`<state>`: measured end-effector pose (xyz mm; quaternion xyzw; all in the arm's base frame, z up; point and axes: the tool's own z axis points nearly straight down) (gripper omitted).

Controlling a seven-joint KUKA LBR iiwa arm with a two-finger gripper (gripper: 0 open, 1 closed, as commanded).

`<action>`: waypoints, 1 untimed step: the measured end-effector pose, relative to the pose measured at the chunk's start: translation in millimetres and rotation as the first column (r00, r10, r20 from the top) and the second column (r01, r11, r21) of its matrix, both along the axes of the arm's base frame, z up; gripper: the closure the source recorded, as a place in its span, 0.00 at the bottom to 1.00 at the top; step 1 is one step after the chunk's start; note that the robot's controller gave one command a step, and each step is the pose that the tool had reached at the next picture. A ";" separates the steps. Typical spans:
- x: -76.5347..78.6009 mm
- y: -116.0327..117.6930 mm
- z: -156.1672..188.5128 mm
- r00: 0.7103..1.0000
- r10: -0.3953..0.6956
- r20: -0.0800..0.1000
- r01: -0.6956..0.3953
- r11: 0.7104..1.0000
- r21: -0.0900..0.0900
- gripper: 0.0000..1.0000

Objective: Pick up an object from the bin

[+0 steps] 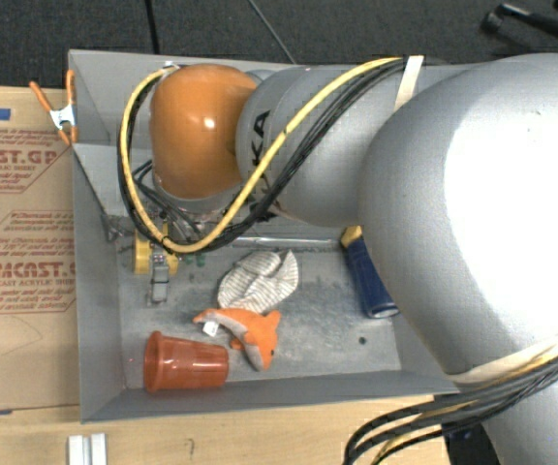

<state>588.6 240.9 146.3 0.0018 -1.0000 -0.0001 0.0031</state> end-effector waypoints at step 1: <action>2.2 -1.0 5.0 1.000 -0.002 0.007 0.002 1.000 0.002 0.00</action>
Offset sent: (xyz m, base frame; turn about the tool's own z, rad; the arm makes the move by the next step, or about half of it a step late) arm 0.0014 -0.0792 0.0308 0.0897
